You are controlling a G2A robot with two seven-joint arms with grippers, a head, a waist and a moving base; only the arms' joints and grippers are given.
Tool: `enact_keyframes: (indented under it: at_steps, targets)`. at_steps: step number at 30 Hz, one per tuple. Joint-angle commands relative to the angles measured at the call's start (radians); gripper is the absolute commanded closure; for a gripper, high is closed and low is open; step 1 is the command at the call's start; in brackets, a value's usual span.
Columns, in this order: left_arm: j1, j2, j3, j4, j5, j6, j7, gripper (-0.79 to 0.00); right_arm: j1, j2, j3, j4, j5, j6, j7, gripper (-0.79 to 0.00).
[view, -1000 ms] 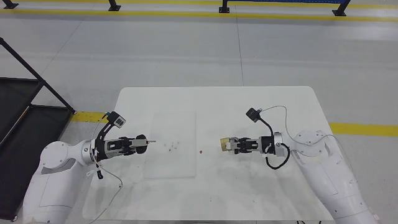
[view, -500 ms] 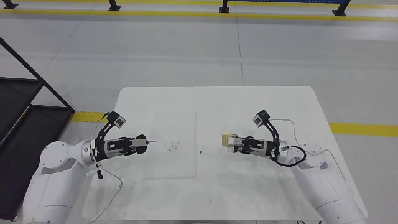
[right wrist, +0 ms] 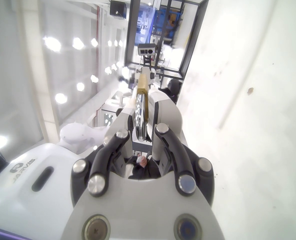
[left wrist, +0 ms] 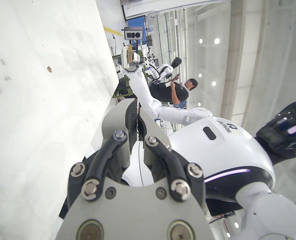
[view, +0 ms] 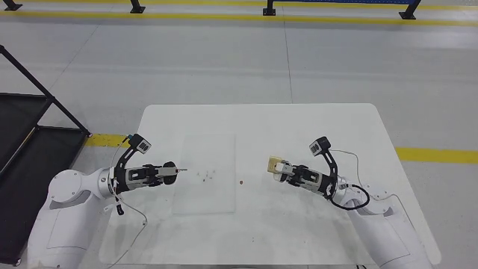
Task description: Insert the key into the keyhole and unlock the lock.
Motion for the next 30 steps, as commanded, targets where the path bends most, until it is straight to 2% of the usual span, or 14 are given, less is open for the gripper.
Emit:
enact_keyframes:
  at_steps: [1, 22, 30]
  targets:
    - [0.000, 0.000, 0.000, 0.000, 0.000, 0.000, 0.000, 0.000, 0.001, 0.000, 0.000, 0.001, 0.000, 0.000, 0.001, 0.000]
    - [0.000, 0.000, 0.000, 0.000, 0.000, 0.000, 0.000, 0.000, 0.001, 0.000, 0.000, 0.001, 0.000, 0.000, 0.001, 0.000]
    - [0.034, -0.011, 0.109, -0.067, -0.020, -0.024, 0.049, 0.000, 0.001, 0.000, 0.000, 0.001, 0.000, 0.000, 0.001, 0.000]
